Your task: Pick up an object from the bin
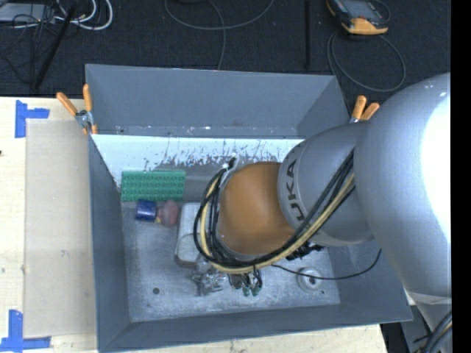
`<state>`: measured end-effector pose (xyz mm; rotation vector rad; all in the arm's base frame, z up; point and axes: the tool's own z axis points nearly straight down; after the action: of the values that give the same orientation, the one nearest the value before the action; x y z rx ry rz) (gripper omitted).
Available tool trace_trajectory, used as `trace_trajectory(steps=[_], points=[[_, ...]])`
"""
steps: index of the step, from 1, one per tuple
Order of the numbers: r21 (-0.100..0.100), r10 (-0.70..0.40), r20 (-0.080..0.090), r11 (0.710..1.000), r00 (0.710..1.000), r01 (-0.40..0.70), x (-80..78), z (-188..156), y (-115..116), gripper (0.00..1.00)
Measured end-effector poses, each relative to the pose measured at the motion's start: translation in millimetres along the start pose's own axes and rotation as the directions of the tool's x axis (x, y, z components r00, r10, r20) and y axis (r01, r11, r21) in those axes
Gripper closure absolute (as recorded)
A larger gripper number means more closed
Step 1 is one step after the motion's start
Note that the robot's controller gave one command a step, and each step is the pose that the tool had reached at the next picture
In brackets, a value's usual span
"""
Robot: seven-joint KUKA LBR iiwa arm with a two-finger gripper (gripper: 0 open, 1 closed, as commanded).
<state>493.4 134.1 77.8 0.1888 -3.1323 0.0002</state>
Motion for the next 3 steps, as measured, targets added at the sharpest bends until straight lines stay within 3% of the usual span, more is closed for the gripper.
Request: trace_trajectory(steps=[1, 2, 3], points=[[0.000, 0.001, 0.000, 1.000, 1.000, -0.001, 0.0, 0.0, 0.0, 0.00], [0.000, 0.002, 0.000, 1.000, 1.000, -0.002, 0.0, 0.0, 0.0, 1.00], [0.002, 0.170, 0.007, 0.985, 0.985, -0.170, -18.0, -48.1, -95.9, 1.00]])
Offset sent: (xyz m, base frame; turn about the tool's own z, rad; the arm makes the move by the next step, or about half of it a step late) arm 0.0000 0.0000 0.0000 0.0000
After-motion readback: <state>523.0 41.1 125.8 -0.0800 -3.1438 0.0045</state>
